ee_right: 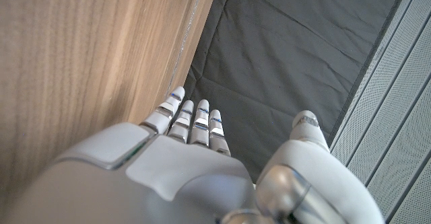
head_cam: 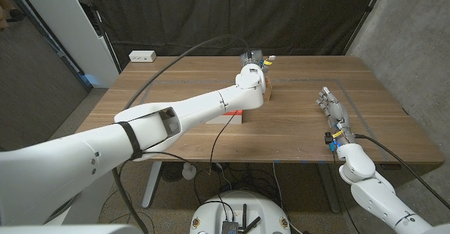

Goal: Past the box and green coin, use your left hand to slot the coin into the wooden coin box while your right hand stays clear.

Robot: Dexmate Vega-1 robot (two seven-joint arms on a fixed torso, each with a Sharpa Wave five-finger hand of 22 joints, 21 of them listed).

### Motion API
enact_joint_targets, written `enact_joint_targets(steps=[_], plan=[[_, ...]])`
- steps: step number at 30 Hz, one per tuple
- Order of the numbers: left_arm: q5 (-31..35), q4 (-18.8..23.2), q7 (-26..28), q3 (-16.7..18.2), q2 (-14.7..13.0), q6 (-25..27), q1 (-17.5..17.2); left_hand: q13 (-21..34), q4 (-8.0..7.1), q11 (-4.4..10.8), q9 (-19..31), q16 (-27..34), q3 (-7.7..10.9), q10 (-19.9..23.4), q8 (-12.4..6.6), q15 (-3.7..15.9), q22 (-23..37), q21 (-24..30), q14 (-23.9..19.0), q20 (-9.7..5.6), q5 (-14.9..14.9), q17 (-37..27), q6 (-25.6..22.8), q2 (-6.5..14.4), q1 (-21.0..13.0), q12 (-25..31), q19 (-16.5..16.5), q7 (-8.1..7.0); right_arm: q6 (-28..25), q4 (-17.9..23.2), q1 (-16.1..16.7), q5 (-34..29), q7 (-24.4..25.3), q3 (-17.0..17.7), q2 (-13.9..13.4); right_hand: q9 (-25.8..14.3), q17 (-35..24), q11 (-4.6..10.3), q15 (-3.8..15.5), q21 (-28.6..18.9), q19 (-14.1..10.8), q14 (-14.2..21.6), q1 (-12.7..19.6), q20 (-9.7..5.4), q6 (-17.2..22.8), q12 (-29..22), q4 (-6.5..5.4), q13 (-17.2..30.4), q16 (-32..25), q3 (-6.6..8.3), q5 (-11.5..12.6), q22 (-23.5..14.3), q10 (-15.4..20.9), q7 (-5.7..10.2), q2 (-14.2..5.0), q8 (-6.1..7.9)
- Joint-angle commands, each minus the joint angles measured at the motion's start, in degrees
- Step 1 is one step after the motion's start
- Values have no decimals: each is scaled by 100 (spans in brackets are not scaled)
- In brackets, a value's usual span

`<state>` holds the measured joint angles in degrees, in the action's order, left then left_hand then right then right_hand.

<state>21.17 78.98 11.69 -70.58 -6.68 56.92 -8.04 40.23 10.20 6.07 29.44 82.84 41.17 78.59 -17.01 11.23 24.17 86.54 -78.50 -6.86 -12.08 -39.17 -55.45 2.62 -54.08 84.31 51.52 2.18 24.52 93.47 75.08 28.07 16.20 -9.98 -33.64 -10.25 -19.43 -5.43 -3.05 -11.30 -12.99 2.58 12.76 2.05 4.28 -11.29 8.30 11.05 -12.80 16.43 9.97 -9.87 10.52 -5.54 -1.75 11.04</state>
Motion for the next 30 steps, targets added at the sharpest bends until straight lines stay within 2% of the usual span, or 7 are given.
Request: enact_joint_targets(steps=[1, 30], plan=[[50, -197, 152, -32, 92, -130, -46, 2, 19, -12, 14, 2, 2, -2, 35, 35, 5, 34, -37, -523, -31, 6, -664, -2, -66, 2, 21, 303, 7, -9, 14, 27, 10, 3, -1, -33, -17, -16, -18, -1, -15, 14, 62, 35, -12, -23, 8, 8, -44, -8, 25, -16, 39, -14, -4, 16], [65, -553, 186, -21, 235, -351, -122, 34, 1, -2, 72, 10, 12, -13, 111, 36, 5, 46, -20, -526, -35, -76, -698, 8, -48, -13, 8, 285, -12, -106, -71, 53, -18, -61, 16, -33, -17, -12, -17, -2, -22, 18, 67, 40, -3, -23, 7, 8, -43, -9, 25, -16, 41, -10, -8, 17]])
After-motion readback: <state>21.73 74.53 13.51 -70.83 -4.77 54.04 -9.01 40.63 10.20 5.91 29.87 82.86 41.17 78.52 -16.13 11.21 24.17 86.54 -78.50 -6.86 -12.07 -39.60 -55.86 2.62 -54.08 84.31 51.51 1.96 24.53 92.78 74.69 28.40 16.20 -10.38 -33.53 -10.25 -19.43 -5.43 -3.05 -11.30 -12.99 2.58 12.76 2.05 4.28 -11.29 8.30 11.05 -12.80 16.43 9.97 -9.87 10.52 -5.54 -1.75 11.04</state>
